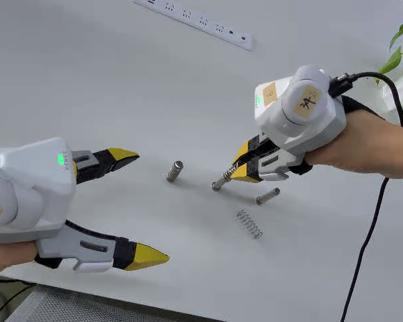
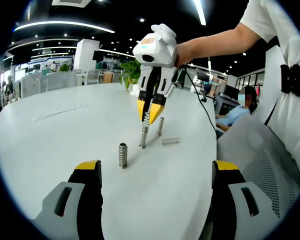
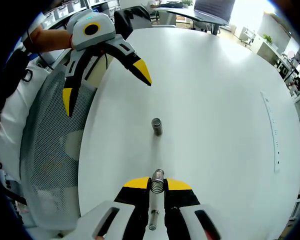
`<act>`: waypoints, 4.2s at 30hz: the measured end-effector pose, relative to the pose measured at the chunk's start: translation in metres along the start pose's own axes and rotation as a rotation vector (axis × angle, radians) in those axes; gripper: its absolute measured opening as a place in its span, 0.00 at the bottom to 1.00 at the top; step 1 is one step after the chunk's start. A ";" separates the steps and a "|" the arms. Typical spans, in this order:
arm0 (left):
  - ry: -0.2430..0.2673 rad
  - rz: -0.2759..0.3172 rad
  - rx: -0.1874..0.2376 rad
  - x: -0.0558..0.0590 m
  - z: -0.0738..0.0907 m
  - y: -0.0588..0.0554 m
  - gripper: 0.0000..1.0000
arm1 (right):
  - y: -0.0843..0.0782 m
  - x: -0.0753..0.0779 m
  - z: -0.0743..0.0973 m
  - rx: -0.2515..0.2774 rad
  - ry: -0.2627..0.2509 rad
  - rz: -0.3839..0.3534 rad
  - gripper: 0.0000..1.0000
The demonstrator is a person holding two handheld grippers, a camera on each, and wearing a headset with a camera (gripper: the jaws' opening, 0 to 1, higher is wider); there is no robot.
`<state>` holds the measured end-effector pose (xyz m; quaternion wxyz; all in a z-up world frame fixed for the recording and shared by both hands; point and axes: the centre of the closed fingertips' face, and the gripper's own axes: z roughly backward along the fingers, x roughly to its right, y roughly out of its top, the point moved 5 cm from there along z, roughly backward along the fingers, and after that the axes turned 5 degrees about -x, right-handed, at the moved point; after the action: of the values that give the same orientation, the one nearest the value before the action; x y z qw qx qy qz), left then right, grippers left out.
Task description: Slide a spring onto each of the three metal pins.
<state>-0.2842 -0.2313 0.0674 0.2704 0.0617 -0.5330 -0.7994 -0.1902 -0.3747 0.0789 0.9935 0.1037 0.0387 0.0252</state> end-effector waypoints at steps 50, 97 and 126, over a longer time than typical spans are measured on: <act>-0.002 0.023 -0.009 0.000 0.000 -0.006 0.89 | -0.011 0.004 -0.042 -0.022 0.004 0.027 0.08; 0.015 -0.047 -0.076 0.009 0.018 0.001 0.89 | -0.028 -0.031 0.036 0.327 -0.149 -0.174 0.60; -0.010 -0.233 -0.187 0.023 0.015 0.035 0.83 | -0.124 -0.100 0.063 0.602 -0.303 -0.437 0.93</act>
<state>-0.2968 -0.2402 0.1092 0.1777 0.0938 -0.4469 -0.8717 -0.2798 -0.5146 0.1213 0.8951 0.3821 -0.0812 -0.2148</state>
